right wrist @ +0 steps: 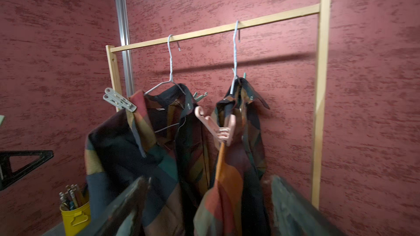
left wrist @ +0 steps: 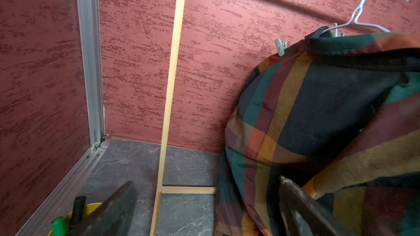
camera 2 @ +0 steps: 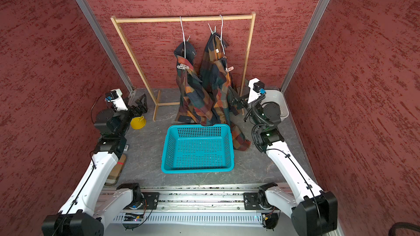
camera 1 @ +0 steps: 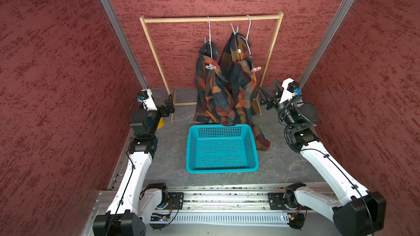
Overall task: Remove the clothespins securing long-sleeve shirts to the hanger
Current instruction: Pick up the hanger from the clothesline.
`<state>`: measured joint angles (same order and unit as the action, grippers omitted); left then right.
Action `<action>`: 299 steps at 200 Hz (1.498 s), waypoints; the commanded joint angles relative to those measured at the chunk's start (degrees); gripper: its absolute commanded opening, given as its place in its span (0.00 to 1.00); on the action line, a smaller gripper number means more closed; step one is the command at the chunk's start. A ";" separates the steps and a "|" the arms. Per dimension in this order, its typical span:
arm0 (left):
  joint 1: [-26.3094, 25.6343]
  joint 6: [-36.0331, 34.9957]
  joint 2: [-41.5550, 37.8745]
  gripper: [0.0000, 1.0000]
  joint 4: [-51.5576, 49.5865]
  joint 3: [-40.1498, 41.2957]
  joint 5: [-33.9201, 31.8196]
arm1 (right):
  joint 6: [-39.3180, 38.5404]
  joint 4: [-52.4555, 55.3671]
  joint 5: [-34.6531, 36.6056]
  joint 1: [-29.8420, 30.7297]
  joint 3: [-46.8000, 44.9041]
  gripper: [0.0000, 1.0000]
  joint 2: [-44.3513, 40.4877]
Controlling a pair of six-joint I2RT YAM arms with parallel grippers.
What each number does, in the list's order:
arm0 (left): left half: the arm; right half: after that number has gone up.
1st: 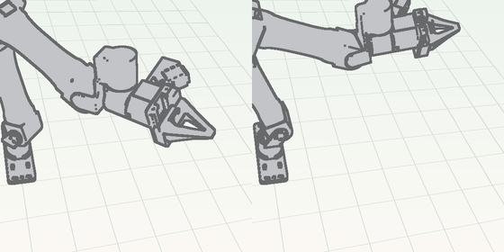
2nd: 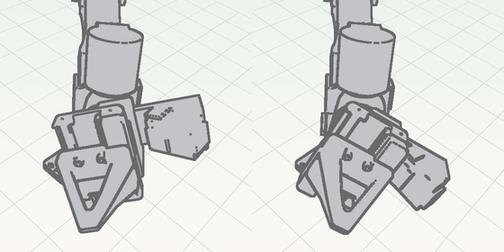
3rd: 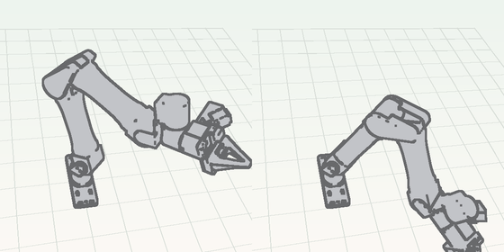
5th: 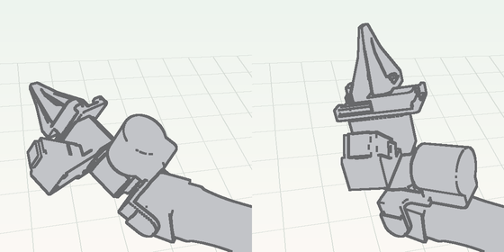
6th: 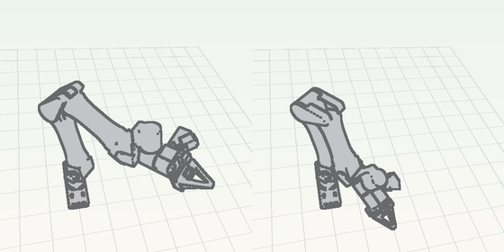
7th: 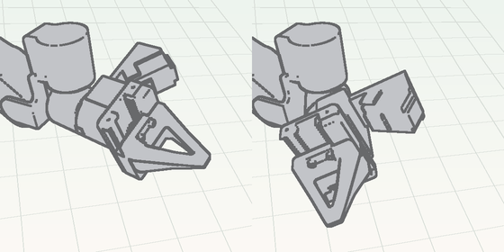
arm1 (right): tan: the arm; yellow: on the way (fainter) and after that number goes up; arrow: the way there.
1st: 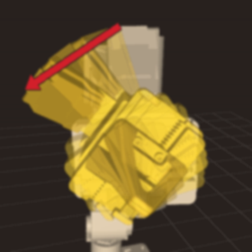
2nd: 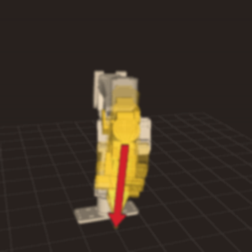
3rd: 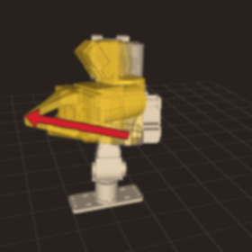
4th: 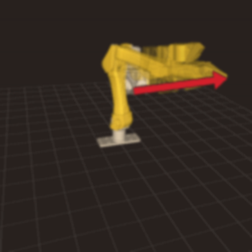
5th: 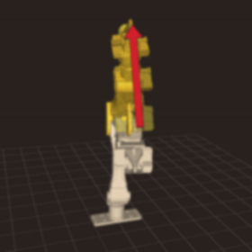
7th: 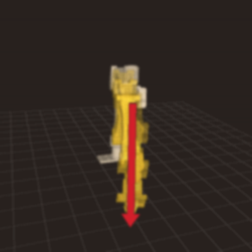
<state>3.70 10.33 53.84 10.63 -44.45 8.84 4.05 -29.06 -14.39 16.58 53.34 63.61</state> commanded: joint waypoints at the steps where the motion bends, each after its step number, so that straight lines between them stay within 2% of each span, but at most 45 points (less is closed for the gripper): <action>1: 0.38 0.40 0.14 1.00 -2.82 -1.64 4.02 | -2.01 4.47 0.84 2.07 2.57 0.85 3.08; 67: 0.35 0.57 0.22 1.00 -3.18 -3.63 6.69 | -1.70 4.10 9.27 2.93 8.00 0.71 10.09; 163: 0.39 0.70 0.66 1.00 -2.46 -3.65 7.73 | -1.57 2.73 7.71 2.93 13.69 0.58 17.10; 217: 0.38 0.73 0.98 1.00 -2.20 -3.60 7.85 | -1.77 1.96 7.54 2.94 14.99 0.44 18.56; 241: 0.34 0.86 1.17 1.00 -2.08 -3.54 8.07 | -1.92 1.75 7.45 2.93 15.45 0.42 18.99; 299: 0.34 1.01 1.23 1.00 -1.55 -3.07 7.96 | -2.14 1.65 6.00 2.93 16.84 0.30 19.35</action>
<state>3.70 10.74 54.74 7.99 -47.05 16.45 2.46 -25.91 -7.35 19.29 68.23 82.74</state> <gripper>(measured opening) 0.996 0.331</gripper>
